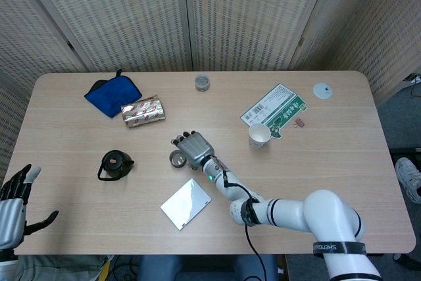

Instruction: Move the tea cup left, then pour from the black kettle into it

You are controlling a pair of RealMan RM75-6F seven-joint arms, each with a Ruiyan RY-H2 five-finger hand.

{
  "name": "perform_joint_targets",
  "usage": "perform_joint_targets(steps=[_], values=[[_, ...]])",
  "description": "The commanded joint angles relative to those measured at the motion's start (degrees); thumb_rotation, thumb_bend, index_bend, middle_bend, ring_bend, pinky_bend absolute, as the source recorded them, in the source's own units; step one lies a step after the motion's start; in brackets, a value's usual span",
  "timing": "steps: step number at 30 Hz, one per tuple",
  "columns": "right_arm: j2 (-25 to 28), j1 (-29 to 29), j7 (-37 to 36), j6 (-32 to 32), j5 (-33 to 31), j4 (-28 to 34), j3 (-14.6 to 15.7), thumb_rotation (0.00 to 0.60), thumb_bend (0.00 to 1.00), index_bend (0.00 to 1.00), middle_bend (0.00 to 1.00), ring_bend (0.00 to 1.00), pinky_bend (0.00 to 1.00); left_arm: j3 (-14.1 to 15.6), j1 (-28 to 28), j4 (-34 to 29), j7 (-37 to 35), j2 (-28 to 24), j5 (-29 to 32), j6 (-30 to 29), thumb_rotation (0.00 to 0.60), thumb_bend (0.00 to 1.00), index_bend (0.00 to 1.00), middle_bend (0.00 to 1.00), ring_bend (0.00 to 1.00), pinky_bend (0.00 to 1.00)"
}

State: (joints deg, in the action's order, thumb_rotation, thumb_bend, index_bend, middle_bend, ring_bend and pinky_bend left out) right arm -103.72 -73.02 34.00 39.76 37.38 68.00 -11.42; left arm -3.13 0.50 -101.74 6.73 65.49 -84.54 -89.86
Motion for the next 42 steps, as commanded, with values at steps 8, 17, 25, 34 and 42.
perform_joint_targets(steps=[8, 17, 25, 34, 42], values=[[21.6, 15.3, -2.6, 19.0, 12.3, 27.9, 7.3, 0.6, 0.26, 0.24, 0.3, 0.19, 0.28, -1.4, 2.4, 1.0, -0.8, 0.3, -0.5, 2.0, 0.6, 0.17, 0.09, 0.02, 0.05, 0.09], [33.8, 28.1, -8.7, 30.9, 25.4, 38.1, 13.9, 0.6, 0.26, 0.28, 0.34, 0.23, 0.35, -2.0, 5.2, 3.6, -2.7, 1.3, -1.9, 4.4, 0.6, 0.17, 0.12, 0.03, 0.07, 0.09], [39.4, 39.1, -12.9, 40.3, 35.3, 39.0, 19.0, 0.6, 0.26, 0.29, 0.34, 0.23, 0.35, -2.3, 6.9, 6.9, -4.3, 2.7, -3.2, 4.9, 0.6, 0.17, 0.2, 0.06, 0.11, 0.09], [40.3, 51.3, -15.3, 50.7, 40.6, 36.2, 21.4, 0.6, 0.26, 0.29, 0.29, 0.23, 0.34, -1.6, 7.7, 8.9, -5.3, 3.9, -2.6, 6.5, 0.6, 0.17, 0.21, 0.09, 0.12, 0.09], [39.6, 57.3, -16.6, 54.2, 43.3, 34.5, 20.4, 0.6, 0.26, 0.26, 0.27, 0.19, 0.3, -0.8, 8.9, 8.7, -4.8, 5.0, -3.6, 7.7, 0.6, 0.17, 0.21, 0.09, 0.12, 0.09]])
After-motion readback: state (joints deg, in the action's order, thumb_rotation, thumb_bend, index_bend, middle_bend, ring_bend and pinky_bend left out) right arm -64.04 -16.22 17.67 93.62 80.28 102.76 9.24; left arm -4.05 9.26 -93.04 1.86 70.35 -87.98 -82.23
